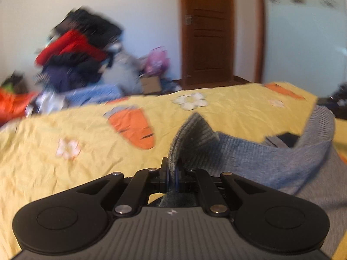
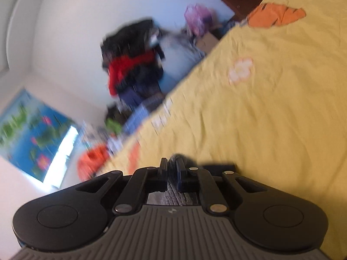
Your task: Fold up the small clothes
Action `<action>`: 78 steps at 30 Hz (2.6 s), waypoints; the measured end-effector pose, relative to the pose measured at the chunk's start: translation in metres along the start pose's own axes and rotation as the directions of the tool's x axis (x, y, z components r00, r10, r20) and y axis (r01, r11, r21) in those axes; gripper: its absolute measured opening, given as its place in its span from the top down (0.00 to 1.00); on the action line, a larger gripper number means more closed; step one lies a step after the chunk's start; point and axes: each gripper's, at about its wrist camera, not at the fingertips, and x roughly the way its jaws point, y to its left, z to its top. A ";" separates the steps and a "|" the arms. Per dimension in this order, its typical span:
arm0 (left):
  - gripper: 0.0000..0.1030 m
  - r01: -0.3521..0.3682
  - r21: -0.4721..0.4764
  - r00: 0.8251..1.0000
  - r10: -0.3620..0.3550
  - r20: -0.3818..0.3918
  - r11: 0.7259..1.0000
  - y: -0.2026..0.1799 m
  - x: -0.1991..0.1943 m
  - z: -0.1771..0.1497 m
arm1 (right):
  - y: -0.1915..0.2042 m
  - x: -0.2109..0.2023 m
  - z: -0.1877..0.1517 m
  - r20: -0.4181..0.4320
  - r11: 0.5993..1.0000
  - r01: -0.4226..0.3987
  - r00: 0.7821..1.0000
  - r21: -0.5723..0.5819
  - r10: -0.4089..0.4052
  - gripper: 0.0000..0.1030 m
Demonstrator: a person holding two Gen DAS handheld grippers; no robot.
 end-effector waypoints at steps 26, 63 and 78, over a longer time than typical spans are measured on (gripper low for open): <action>0.30 0.005 -0.472 0.985 -0.086 -0.150 0.882 0.016 -0.110 -0.125 | 0.027 -0.071 -0.116 -0.201 0.893 0.181 0.938 -0.412 -0.283 0.28; 0.20 -0.016 -0.389 0.986 -0.051 -0.162 0.921 -0.009 -0.094 -0.124 | 0.036 0.053 -0.057 -0.082 0.799 0.351 0.893 -0.488 -0.442 0.58; 0.36 -0.078 -0.365 0.991 0.033 -0.128 0.928 -0.006 -0.125 -0.136 | 0.013 -0.022 -0.059 0.019 0.883 0.335 0.937 -0.330 -0.348 0.28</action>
